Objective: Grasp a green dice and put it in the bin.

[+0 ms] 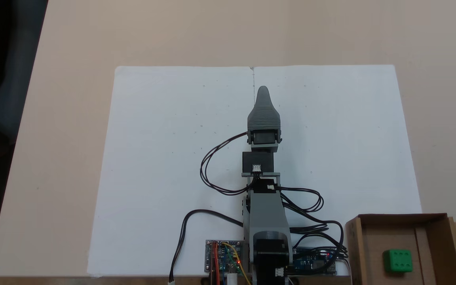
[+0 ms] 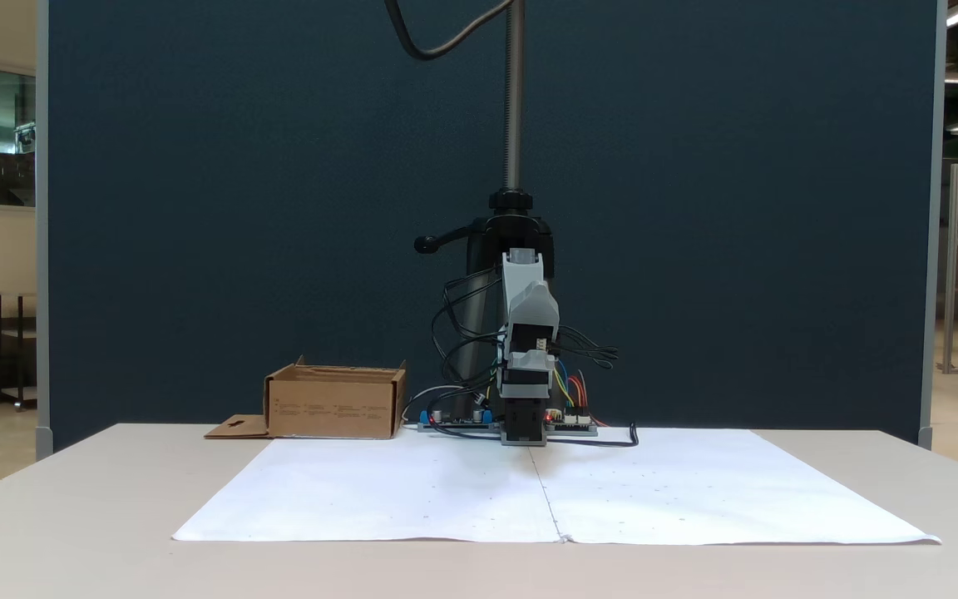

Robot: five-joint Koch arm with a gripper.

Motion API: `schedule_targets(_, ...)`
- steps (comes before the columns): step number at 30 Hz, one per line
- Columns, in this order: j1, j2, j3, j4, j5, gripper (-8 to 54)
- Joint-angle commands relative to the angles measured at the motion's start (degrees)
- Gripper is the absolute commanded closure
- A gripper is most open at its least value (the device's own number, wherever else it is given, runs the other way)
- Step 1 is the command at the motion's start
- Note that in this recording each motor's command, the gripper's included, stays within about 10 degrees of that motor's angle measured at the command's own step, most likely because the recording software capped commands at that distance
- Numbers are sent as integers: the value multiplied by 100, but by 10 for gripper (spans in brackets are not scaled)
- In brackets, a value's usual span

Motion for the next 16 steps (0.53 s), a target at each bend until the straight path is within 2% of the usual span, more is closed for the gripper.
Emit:
schedule_targets(1, 70, 668, 378, -571, -325, 17)
schedule_targets(16, 53, 659, 378, -554, -343, 10)
